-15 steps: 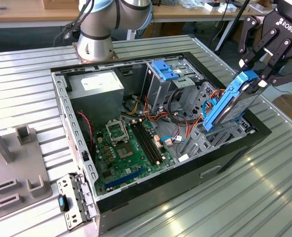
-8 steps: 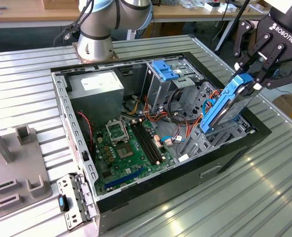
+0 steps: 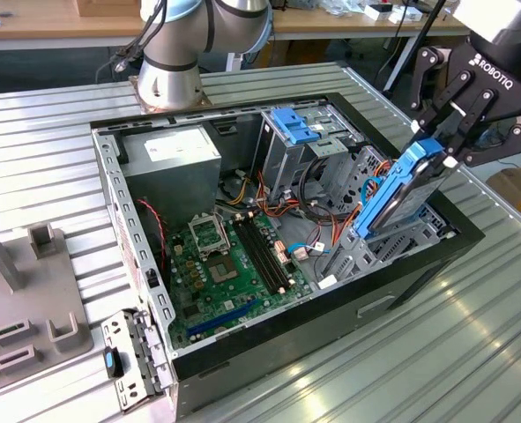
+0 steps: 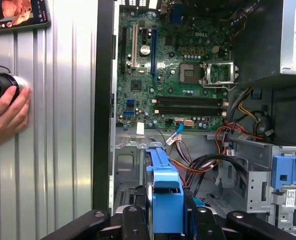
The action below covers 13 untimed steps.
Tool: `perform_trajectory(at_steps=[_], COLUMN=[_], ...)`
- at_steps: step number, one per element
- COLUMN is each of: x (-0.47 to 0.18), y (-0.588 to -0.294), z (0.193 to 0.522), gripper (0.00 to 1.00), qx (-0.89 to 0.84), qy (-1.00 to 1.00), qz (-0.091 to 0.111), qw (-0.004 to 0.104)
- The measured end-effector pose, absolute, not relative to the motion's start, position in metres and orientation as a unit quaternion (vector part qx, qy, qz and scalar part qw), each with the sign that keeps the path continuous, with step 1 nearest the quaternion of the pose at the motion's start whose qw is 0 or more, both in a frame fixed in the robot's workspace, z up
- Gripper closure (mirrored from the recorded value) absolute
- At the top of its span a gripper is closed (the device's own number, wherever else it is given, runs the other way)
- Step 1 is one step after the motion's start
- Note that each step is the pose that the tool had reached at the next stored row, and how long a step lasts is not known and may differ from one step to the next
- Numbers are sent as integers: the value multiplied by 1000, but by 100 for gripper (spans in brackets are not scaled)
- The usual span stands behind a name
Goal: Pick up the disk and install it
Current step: 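Insert the disk into the insertion slot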
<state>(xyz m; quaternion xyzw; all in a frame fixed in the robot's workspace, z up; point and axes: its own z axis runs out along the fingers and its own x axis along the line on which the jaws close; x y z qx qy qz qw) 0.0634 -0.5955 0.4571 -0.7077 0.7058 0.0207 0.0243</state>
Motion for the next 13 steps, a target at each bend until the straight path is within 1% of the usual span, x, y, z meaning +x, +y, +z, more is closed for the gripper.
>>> perform_trajectory(at_steps=[9,13], x=[63,63], y=[-595,-596], z=[443,429], gripper=[64,64], qx=[-708,-708], qy=[706,706], qz=[21,21], qw=[24,24])
